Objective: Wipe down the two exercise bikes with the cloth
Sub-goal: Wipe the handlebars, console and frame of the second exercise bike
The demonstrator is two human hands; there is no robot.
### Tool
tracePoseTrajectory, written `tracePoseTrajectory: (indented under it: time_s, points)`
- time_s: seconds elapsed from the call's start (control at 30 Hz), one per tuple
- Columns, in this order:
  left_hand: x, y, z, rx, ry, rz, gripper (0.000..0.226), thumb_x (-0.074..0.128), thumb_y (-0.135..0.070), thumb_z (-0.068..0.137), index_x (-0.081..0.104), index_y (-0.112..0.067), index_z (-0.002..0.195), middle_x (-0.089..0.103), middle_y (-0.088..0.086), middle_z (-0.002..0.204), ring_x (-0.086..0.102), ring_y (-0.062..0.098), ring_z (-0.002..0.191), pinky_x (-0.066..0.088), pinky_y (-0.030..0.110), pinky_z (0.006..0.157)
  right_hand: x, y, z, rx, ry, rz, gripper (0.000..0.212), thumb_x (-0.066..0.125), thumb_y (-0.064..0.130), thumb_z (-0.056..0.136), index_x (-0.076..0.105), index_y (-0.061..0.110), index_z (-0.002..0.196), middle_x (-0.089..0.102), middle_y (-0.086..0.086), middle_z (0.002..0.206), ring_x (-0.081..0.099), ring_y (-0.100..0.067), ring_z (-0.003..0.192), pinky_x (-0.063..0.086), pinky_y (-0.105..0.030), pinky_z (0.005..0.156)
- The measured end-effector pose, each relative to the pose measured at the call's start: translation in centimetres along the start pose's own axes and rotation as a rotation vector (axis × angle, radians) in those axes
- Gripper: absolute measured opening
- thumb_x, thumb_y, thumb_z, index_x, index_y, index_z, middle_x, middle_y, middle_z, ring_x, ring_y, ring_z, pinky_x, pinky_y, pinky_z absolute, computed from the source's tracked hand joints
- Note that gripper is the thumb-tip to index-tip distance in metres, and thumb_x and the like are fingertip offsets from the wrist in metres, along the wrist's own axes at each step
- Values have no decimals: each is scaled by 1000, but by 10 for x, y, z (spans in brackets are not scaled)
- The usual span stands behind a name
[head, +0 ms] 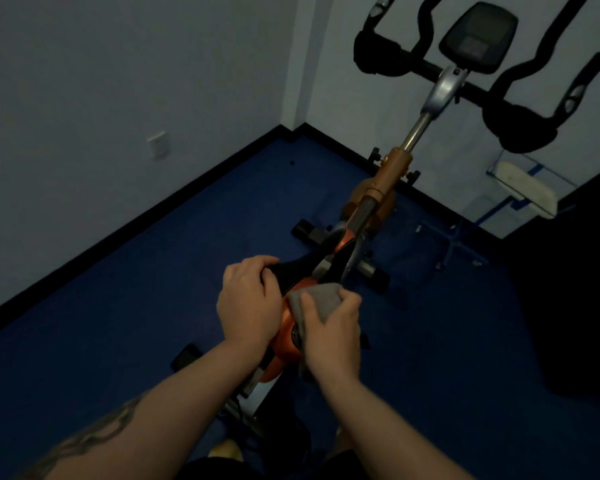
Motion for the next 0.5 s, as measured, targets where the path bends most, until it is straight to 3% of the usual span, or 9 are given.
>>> tracePoseTrajectory:
  time_s: [0.13,0.27,0.37,0.5]
  points:
    - [-1,-3,0,8,-23,6,27,44,-16,95,66,-29,104,57,-21,98,41,-2,100,31,21,62,5,-2,49,166,46,21,46,43,52,97,31,14,121,54,-2,101,51,-20,81,37,-30,70]
    - [-3,0,-1,-7,-56,34,26,46,-16,95,67,-30,103,59,-22,97,41,-6,97,29,10,64,4,3,99,237,-57,230,52,41,47,99,26,6,128,48,-4,110,51,-22,91,38,-30,74]
    - [-3,-1,-2,-25,-77,48,26,46,-16,95,67,-31,102,58,-23,96,39,-10,95,29,8,66,-8,25,130,38,-107,222,29,41,41,101,34,15,113,56,-12,120,58,-28,101,48,-35,80]
    - [-9,0,-7,-74,-132,87,24,47,-17,95,66,-29,103,59,-19,99,44,-7,94,30,8,66,1,69,122,-529,25,-361,37,38,46,99,53,13,106,59,-8,114,52,-26,114,42,-48,99]
Point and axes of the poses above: each hand's wrist, its own z-axis towards the middle knuckle, its own x-axis out of the palm, y = z × x, the point moved 9 cm from there along z, towards the middle knuckle
